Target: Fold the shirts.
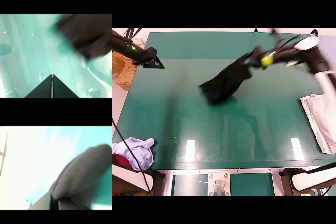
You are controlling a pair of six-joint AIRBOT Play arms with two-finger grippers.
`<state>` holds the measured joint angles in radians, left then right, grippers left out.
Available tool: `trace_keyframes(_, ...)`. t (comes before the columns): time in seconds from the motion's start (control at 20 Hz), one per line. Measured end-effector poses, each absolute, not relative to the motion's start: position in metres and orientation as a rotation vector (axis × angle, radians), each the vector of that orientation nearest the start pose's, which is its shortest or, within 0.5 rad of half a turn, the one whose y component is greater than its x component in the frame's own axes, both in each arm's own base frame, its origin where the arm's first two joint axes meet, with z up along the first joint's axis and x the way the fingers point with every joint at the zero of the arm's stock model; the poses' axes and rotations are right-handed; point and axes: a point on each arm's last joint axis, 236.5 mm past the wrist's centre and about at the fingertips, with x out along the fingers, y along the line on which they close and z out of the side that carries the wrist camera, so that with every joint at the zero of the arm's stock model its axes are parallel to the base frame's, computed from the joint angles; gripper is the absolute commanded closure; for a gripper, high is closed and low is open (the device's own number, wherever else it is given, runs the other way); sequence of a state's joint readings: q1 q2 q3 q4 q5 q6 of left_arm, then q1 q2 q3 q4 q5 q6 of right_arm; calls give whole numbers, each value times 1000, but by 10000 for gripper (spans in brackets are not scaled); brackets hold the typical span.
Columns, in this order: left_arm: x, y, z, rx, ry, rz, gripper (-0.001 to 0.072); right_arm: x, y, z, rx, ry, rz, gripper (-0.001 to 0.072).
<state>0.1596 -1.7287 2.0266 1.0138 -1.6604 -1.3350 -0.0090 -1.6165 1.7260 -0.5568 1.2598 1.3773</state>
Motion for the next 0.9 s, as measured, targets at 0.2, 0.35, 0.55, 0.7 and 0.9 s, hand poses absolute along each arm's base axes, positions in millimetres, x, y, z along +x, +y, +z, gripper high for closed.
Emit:
trace_keyframes(0.2, 468, -51, 118, -237, 1235, -514, 683, 490, 83, 240, 698, 785, 594, 698)
trace_keyframes(0.35, 467, -51, 118, -236, 1239, -515, 683, 486, -5, 258, 743, 699, 421, 699)
trace_keyframes(0.55, 466, -51, 118, -236, 1240, -516, 683, 465, -127, 256, 777, 618, 154, 698)
trace_keyframes(0.7, 466, -51, 118, -236, 1240, -516, 683, 440, -199, 250, 801, 576, -11, 698)
trace_keyframes(0.9, 466, -51, 118, -236, 1240, -517, 683, 414, -249, 243, 815, 552, -125, 698)
